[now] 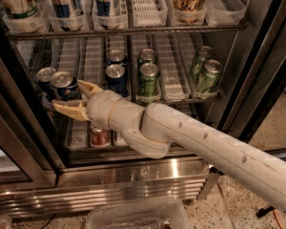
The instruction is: Pick pepsi can from middle shelf of fridge
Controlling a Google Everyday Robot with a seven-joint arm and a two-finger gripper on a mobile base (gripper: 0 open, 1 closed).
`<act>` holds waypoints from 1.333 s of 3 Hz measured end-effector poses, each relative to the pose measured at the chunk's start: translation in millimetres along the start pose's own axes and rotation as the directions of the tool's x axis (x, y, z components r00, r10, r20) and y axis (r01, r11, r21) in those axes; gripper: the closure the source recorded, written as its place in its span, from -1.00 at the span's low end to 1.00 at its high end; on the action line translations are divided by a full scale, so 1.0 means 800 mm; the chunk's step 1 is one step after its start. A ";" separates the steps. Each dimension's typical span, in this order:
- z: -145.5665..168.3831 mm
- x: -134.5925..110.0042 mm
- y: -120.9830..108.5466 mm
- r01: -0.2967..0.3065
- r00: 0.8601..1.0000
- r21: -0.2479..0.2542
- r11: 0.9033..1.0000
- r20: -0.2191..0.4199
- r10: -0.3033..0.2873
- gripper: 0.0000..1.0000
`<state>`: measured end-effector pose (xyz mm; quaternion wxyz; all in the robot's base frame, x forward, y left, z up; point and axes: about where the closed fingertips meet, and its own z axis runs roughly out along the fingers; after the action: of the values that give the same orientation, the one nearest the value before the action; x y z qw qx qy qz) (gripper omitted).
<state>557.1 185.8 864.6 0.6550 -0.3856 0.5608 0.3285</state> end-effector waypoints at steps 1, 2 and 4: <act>-0.034 0.010 0.007 -0.040 0.996 -0.072 0.997 -0.079 0.034 1.00; -0.069 0.010 0.027 -0.071 0.991 -0.164 0.984 -0.124 0.051 1.00; -0.130 0.015 0.081 -0.130 0.985 -0.226 0.965 -0.138 0.101 1.00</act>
Offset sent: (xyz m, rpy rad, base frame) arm -0.0942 -0.0585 -0.0133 -0.1288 0.1537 0.3267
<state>453.2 126.4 836.5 0.5481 -0.4464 0.5799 0.4050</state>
